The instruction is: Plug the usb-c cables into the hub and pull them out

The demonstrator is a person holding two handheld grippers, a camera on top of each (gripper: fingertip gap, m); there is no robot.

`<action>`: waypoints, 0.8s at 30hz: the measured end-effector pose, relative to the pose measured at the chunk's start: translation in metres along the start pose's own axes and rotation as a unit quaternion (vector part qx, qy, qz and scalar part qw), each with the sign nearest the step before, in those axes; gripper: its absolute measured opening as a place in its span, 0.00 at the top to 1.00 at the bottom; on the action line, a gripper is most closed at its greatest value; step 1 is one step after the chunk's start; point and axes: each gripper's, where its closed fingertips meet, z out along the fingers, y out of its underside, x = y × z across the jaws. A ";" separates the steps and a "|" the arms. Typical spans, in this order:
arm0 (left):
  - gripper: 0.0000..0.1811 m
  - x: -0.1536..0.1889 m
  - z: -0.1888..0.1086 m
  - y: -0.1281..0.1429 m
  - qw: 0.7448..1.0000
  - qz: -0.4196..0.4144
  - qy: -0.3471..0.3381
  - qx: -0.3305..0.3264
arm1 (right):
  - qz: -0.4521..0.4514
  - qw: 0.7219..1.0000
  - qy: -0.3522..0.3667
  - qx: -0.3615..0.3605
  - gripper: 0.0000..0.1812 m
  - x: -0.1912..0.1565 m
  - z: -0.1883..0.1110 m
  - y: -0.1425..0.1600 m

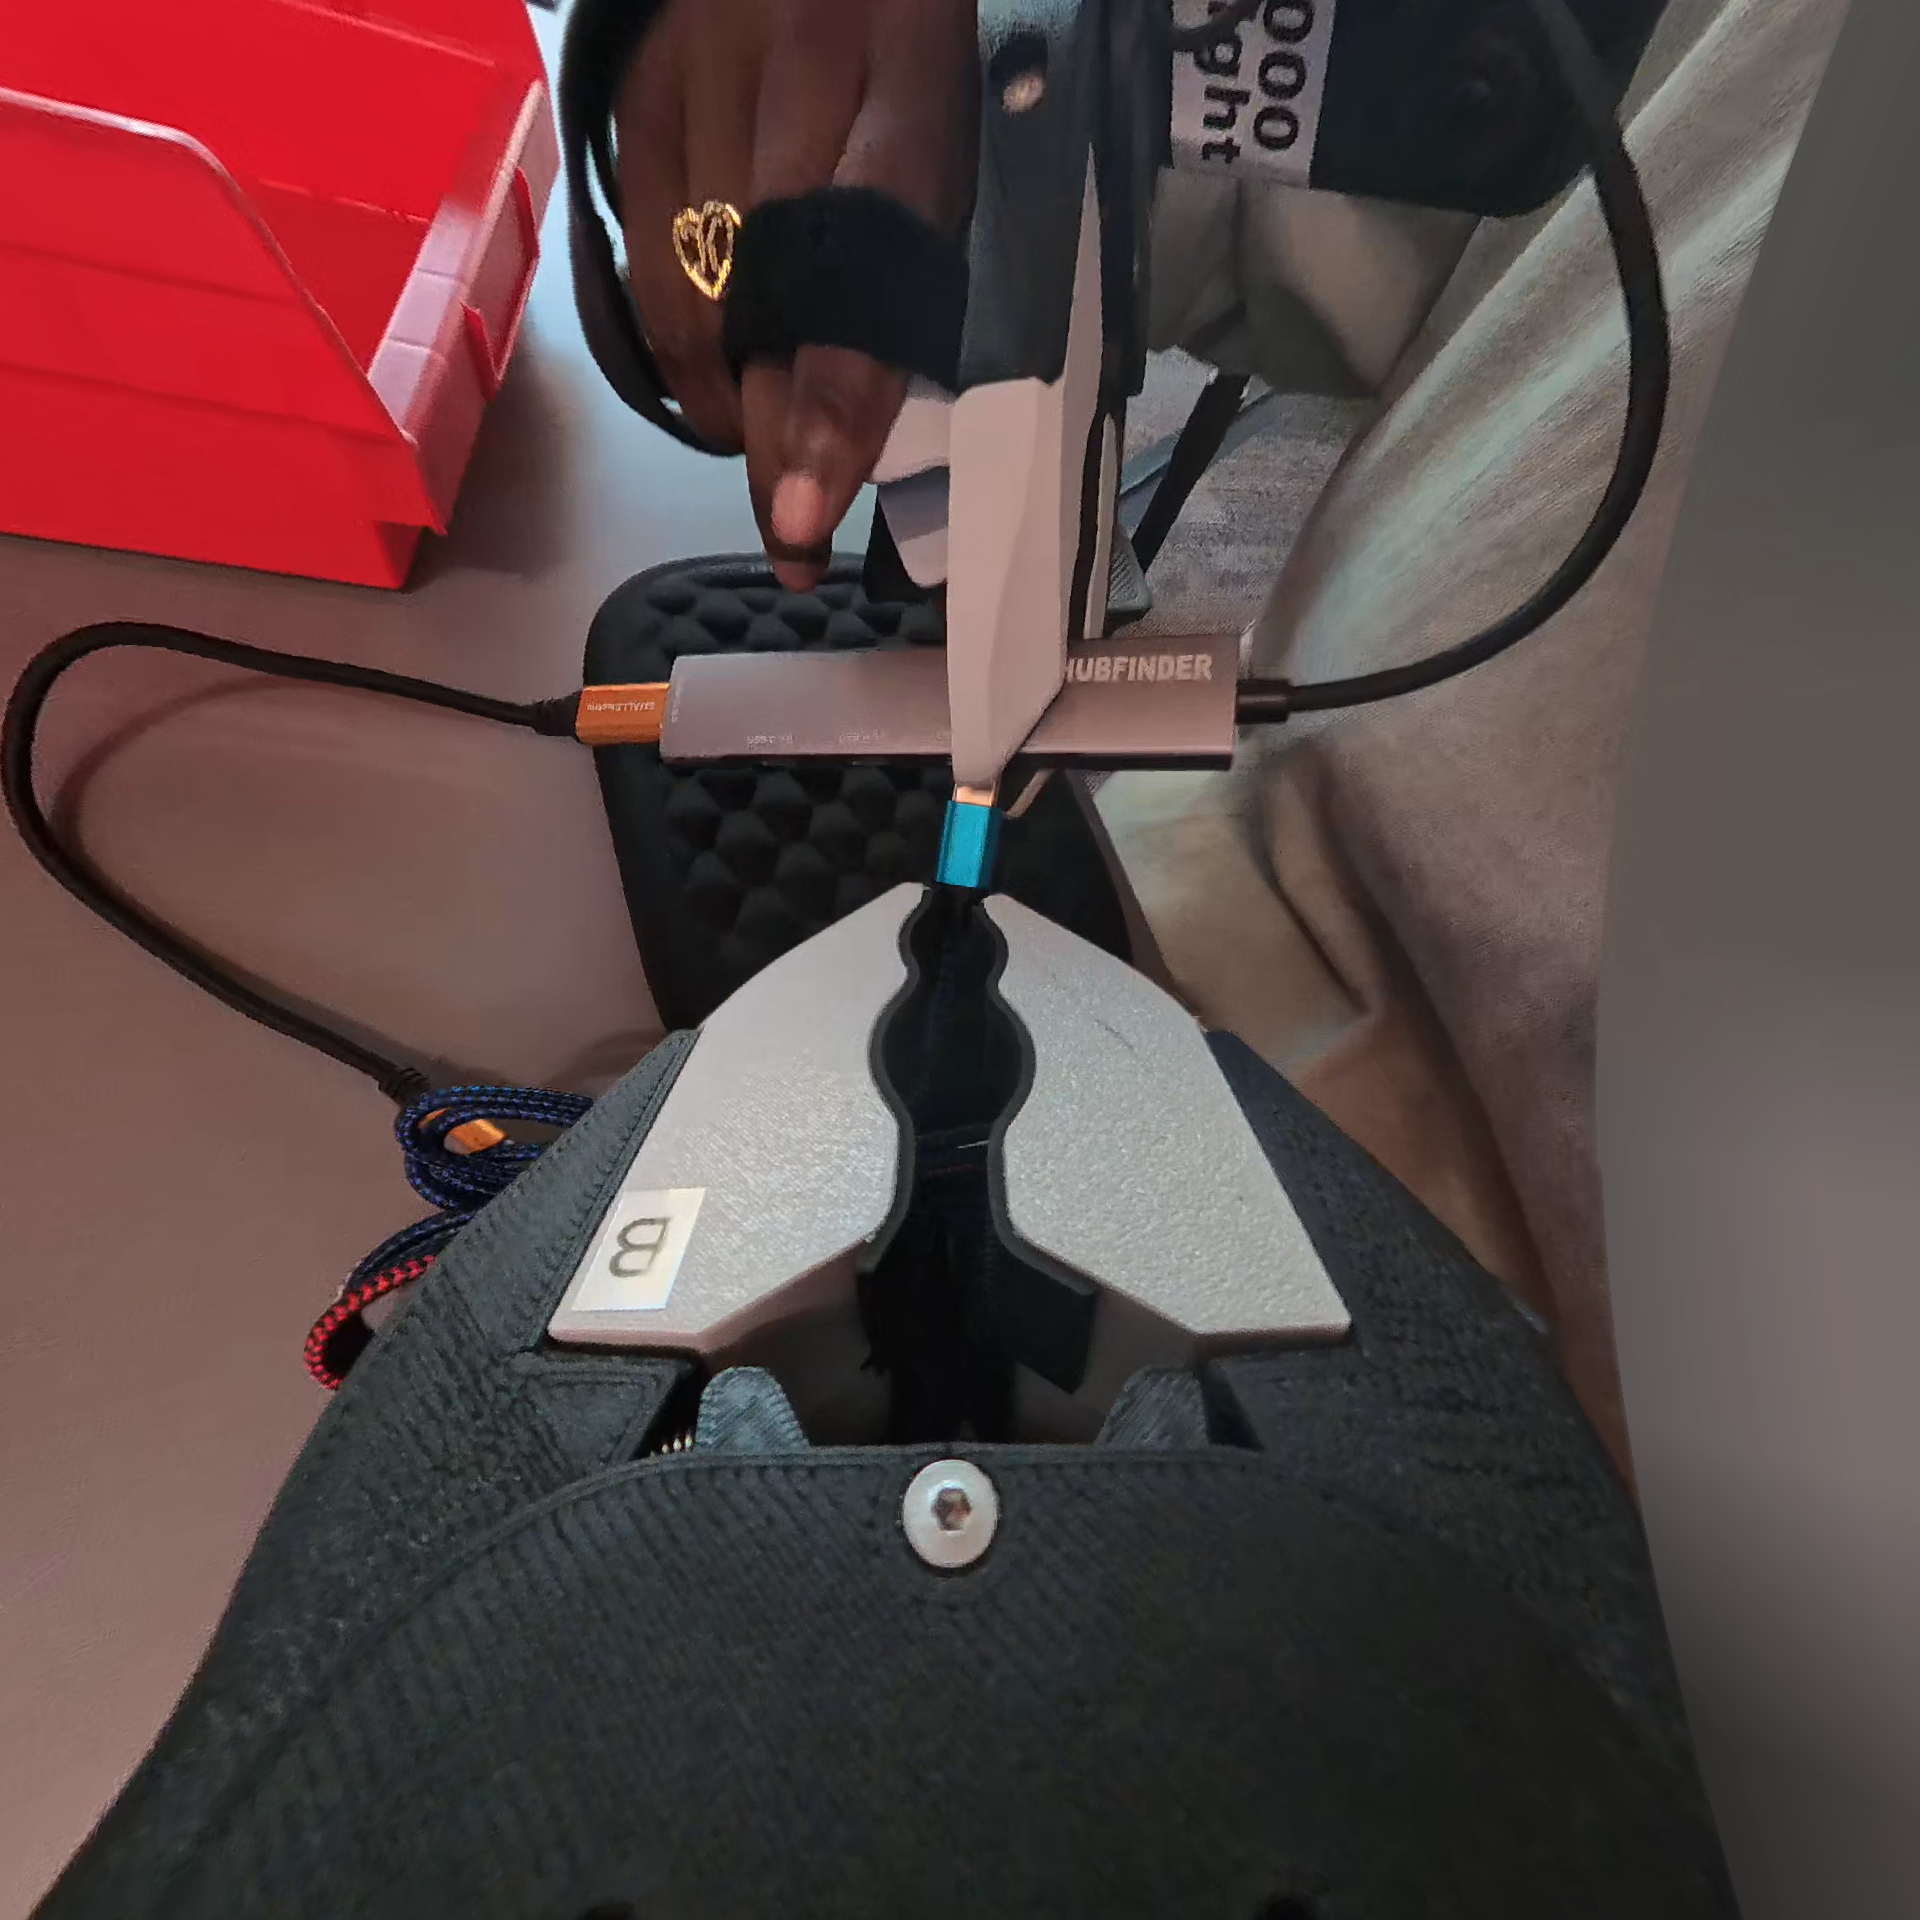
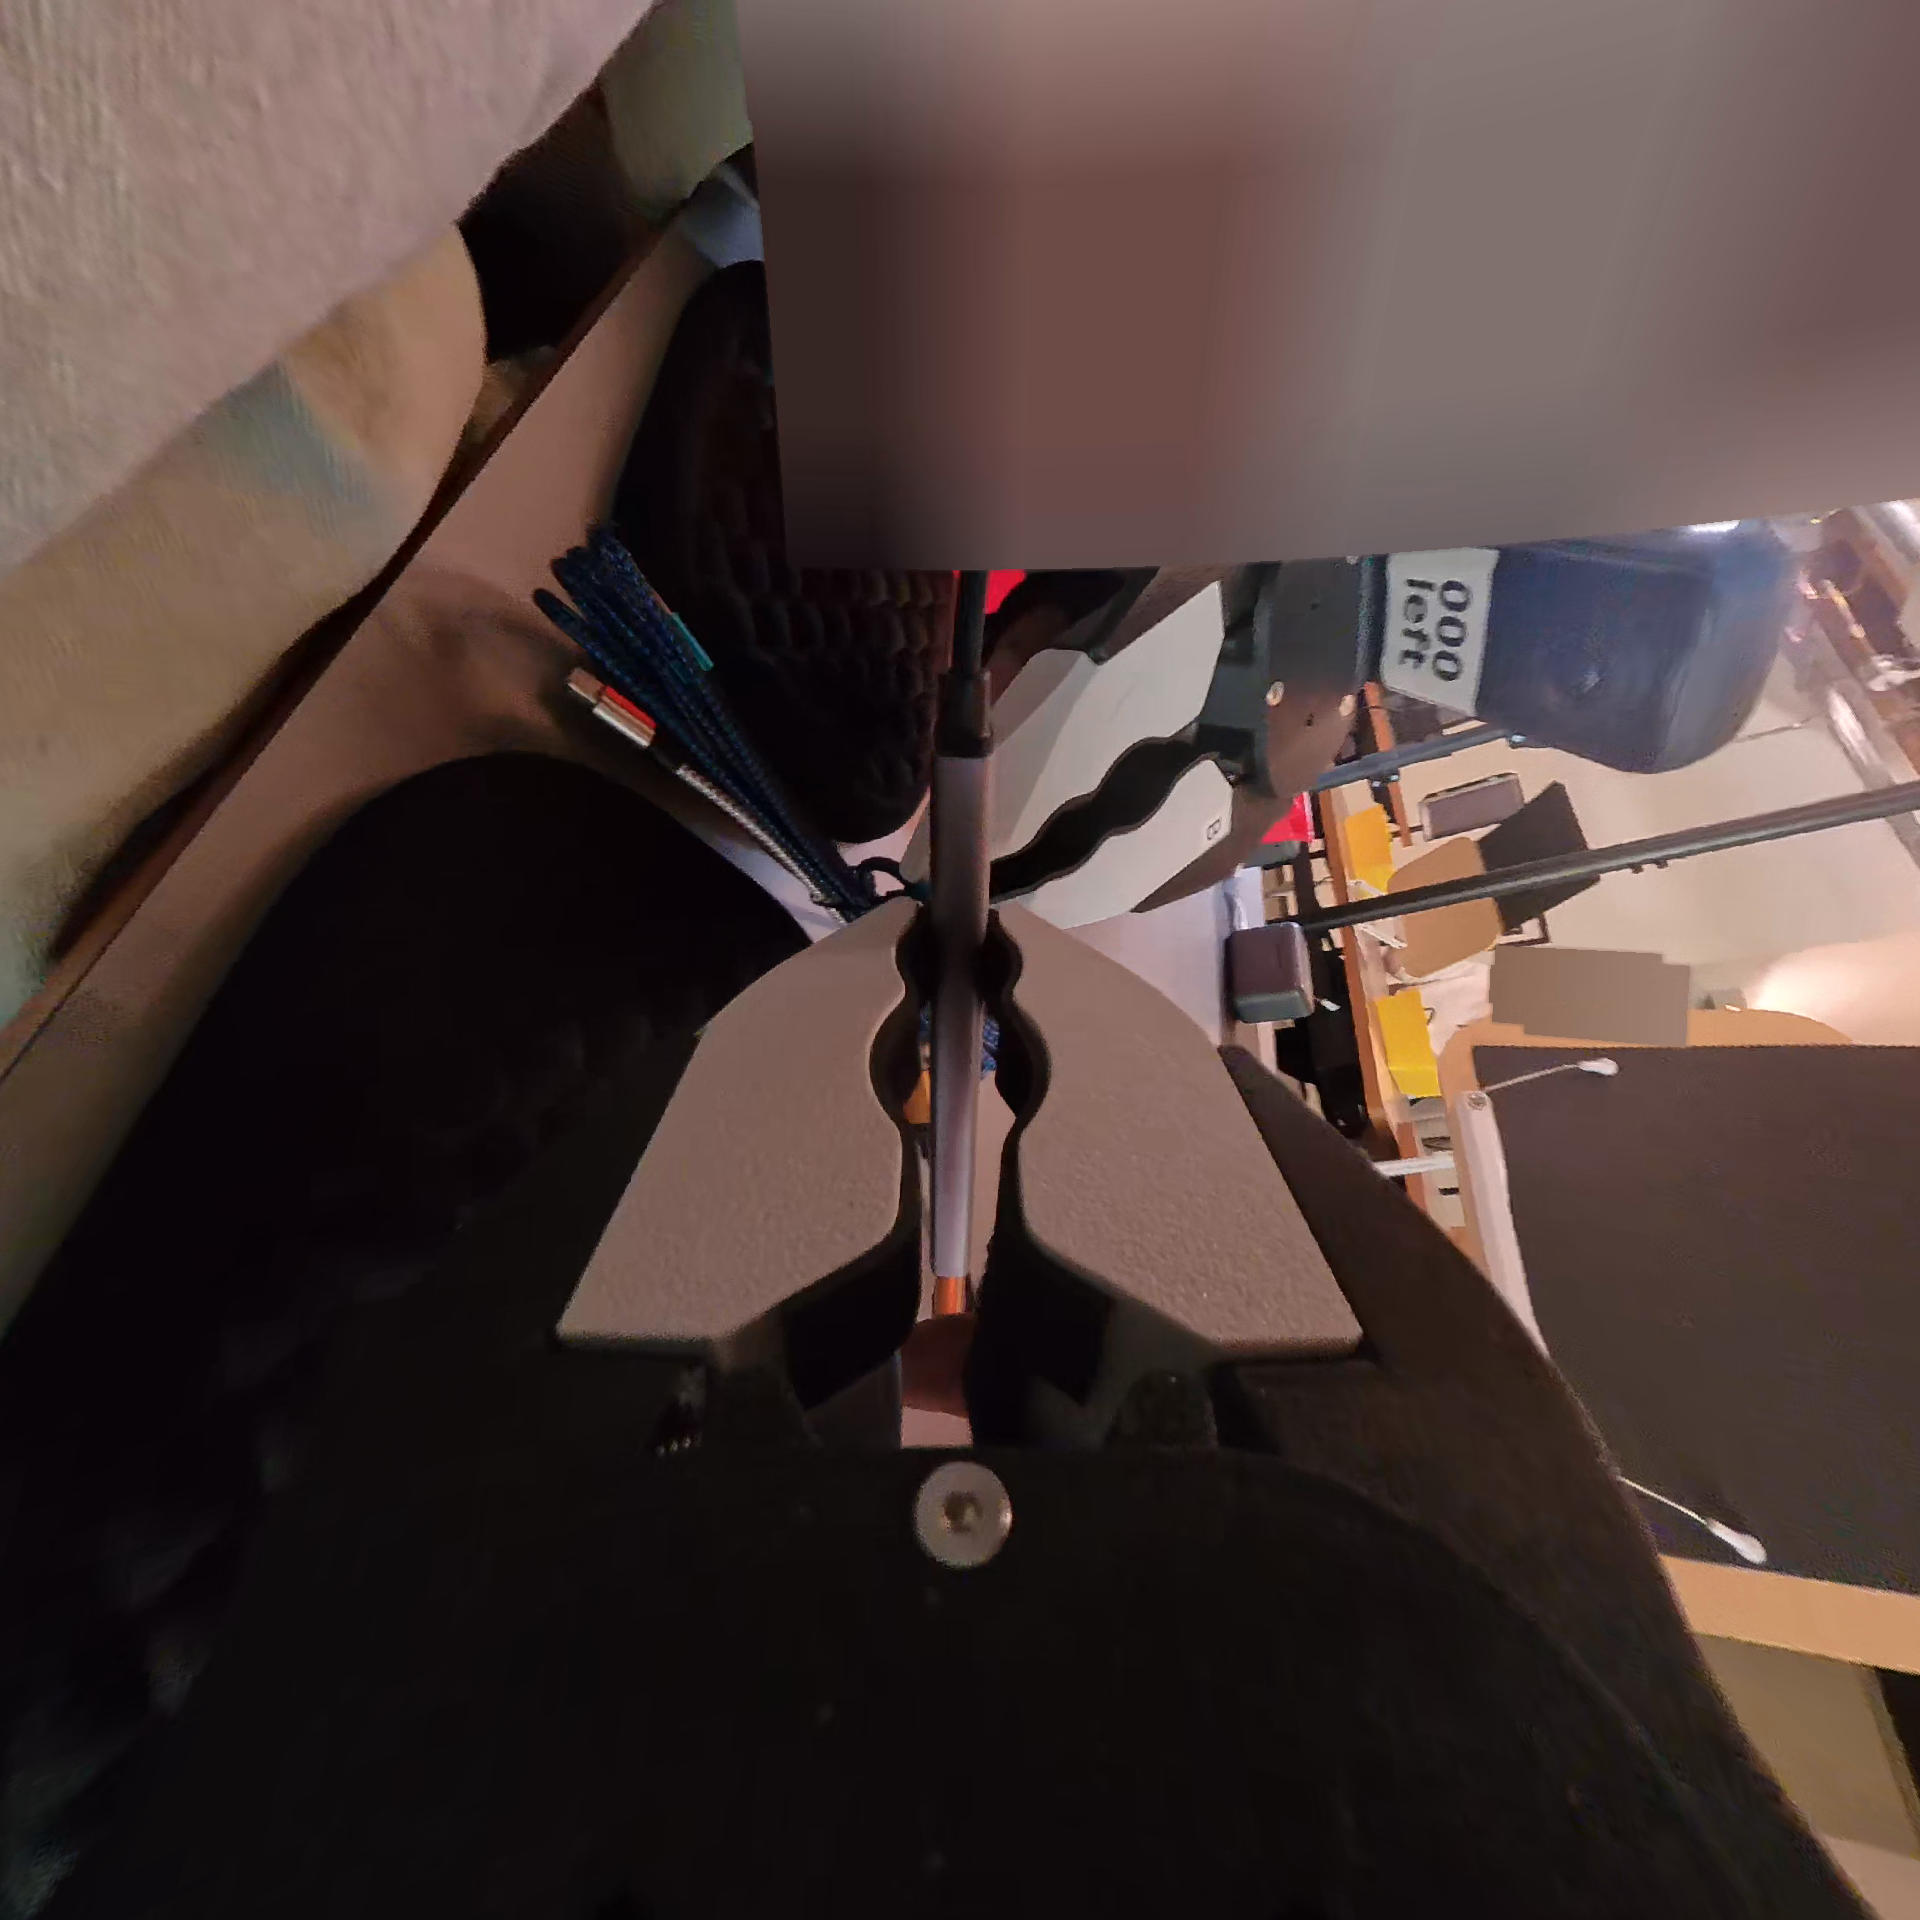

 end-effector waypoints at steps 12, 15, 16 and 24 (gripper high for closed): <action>0.98 0.001 0.005 0.007 1.000 -0.009 -0.008 -0.029 | -0.024 0.996 -0.086 -0.015 0.95 -0.013 0.008 0.002; 0.98 0.003 0.004 0.004 1.000 -0.009 0.000 -0.015 | -0.023 0.996 -0.088 -0.011 0.95 -0.012 0.009 0.002; 0.98 0.005 0.003 0.002 1.000 -0.004 0.008 -0.007 | -0.016 0.996 -0.086 -0.004 0.95 -0.011 0.009 0.001; 0.98 0.010 0.012 -0.001 0.999 0.018 0.026 0.015 | -0.011 0.997 -0.081 0.019 0.95 -0.017 0.009 0.000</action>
